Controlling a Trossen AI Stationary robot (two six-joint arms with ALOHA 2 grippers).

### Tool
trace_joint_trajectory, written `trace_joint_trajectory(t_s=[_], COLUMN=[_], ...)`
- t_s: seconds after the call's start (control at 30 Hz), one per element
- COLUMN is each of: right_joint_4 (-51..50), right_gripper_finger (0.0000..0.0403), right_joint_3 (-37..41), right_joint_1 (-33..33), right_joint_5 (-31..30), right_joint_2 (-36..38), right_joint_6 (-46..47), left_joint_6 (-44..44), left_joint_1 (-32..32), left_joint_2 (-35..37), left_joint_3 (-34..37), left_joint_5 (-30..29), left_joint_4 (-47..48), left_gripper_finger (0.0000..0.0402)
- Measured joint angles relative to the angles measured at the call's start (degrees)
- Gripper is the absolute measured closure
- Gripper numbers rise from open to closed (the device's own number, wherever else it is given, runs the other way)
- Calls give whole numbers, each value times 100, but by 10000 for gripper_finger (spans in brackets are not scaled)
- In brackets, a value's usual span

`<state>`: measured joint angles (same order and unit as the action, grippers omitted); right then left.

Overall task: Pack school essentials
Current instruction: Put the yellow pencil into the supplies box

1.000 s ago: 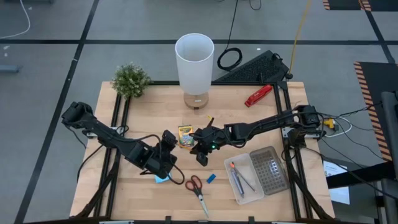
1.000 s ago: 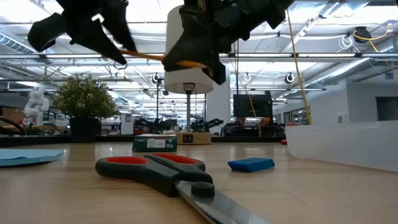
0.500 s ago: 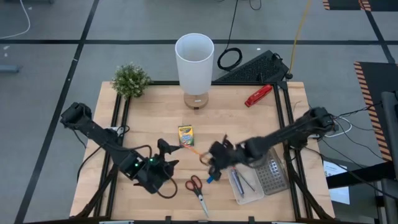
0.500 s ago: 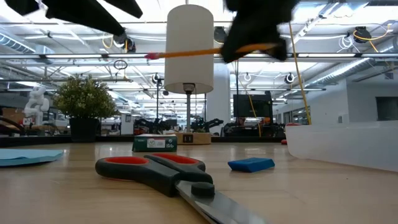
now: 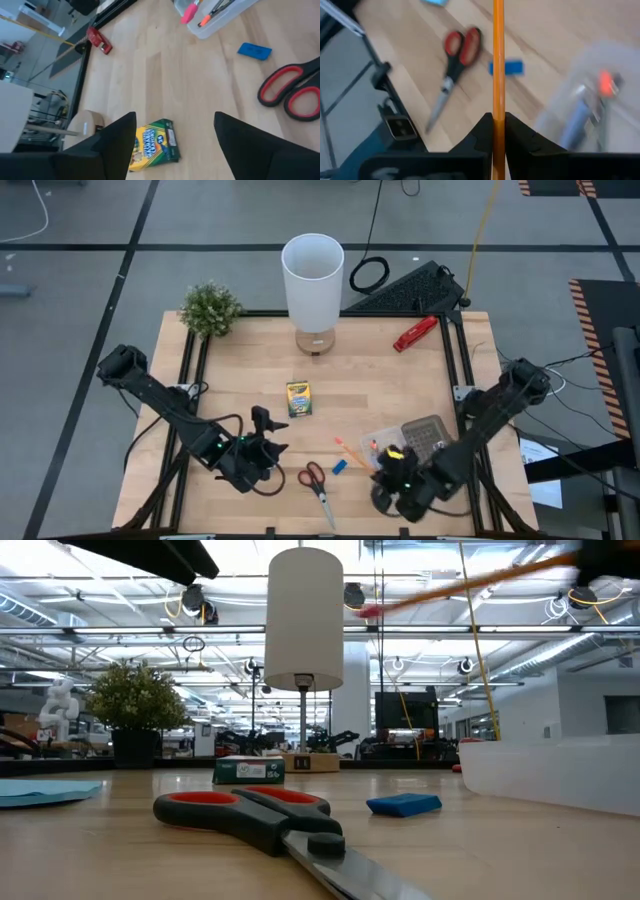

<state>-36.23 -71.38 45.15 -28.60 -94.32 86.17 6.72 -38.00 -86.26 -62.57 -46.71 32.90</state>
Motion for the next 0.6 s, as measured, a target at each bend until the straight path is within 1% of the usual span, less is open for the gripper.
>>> trace_joint_trajectory(t_s=[0.13,0.23,0.3,0.4,0.53,0.6], right_joint_4=[-634,-1046,-1290,-1582,-1696,-1687], right_gripper_finger=[383,383,383,383,383,383], right_joint_3=[-2,-2,0,0,0,0], right_joint_1=[428,632,699,710,693,693], right_joint_5=[21,83,247,507,922,939], right_joint_2=[2,2,-23,-101,-271,-343], right_joint_6=[1079,1665,1957,2225,2287,2289], left_joint_6=[106,231,292,314,388,398], left_joint_1=[7,20,22,22,26,26], left_joint_2=[0,0,0,0,0,0], left_joint_3=[0,0,0,0,0,0], left_joint_5=[163,185,187,190,193,194], left_joint_4=[-45,-51,-69,-164,-357,-430], left_gripper_finger=[146,151,151,151,151,151])
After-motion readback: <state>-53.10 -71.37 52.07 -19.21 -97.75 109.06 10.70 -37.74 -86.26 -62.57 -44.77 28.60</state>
